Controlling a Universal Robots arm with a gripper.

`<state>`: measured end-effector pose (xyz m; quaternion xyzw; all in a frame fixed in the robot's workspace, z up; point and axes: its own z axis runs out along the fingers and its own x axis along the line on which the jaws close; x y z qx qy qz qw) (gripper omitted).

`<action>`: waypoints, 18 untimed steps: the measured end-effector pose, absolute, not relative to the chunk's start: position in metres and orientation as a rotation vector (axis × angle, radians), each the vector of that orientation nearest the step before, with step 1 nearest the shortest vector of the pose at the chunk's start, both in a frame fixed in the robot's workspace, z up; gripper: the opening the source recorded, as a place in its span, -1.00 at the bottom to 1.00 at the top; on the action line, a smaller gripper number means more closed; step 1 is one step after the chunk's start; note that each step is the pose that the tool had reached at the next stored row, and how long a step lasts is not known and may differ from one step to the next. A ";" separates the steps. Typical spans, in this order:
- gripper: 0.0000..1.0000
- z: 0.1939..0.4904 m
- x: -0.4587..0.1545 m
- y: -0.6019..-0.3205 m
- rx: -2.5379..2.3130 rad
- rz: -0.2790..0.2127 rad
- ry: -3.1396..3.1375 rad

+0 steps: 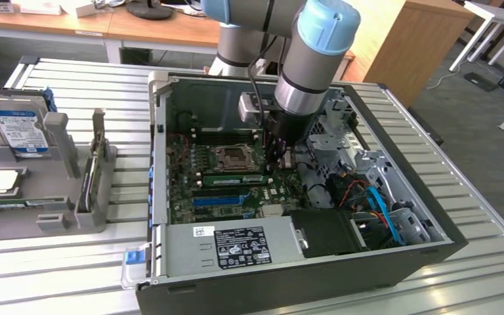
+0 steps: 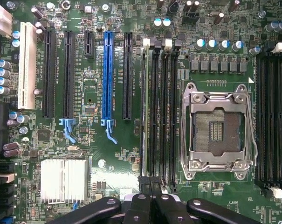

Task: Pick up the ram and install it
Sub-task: 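Press down the ram until it locks into place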

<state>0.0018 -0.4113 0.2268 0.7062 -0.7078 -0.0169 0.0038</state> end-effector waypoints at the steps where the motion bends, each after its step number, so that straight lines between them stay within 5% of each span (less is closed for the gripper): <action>1: -0.79 0.227 0.002 -0.411 2.213 -0.053 -2.218; 18: -0.79 0.225 0.002 -0.411 2.213 -0.053 -2.218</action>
